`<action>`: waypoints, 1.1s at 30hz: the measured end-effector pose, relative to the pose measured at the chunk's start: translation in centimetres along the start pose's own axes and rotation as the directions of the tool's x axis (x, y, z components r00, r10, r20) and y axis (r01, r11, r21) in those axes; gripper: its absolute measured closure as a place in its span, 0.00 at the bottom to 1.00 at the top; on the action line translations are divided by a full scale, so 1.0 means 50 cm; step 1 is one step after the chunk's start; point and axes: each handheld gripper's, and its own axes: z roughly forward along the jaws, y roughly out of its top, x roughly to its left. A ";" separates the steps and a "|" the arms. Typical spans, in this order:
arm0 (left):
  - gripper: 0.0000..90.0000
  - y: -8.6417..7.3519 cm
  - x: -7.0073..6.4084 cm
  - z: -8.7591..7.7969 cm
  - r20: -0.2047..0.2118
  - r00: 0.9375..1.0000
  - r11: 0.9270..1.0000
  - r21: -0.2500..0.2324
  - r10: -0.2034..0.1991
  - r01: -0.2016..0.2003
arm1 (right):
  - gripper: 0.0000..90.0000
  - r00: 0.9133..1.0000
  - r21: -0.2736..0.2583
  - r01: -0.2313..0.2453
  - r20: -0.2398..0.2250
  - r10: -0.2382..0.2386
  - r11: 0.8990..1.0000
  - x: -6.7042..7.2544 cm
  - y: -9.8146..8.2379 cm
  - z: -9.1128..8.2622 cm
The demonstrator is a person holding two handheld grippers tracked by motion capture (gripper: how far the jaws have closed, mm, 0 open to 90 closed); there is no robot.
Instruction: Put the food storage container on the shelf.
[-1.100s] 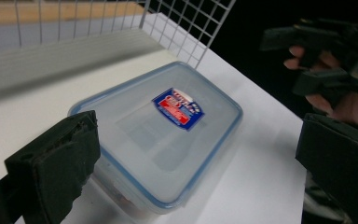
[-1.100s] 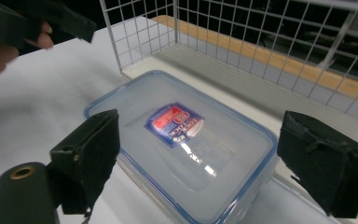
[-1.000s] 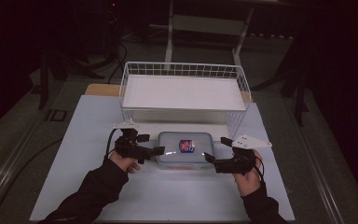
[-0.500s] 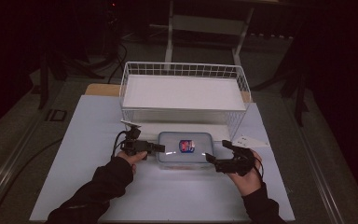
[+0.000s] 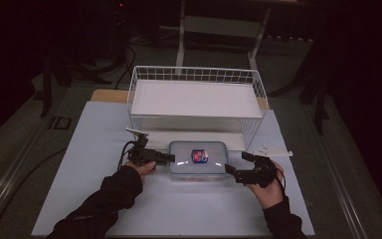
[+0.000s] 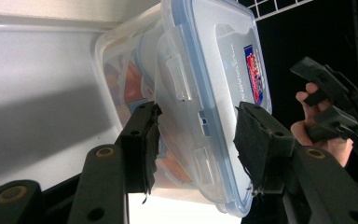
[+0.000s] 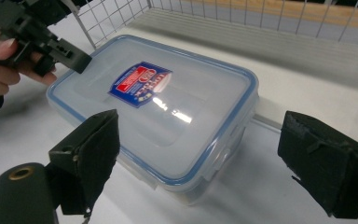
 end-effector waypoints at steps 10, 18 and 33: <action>0.64 -0.023 -0.020 -0.013 0.017 0.993 0.993 -0.008 0.116 -0.116 | 0.15 0.992 0.050 -0.112 -0.056 0.115 0.992 -0.037 -0.010 0.018; 0.66 -0.040 -0.032 -0.018 0.021 0.977 0.978 -0.010 0.210 -0.210 | 0.23 0.950 0.131 -0.234 -0.179 0.255 0.963 -0.069 -0.021 0.051; 0.66 -0.061 -0.049 -0.020 -0.007 0.959 0.959 -0.022 0.283 -0.283 | 0.50 0.934 0.191 -0.236 -0.225 0.276 0.953 -0.067 -0.025 0.045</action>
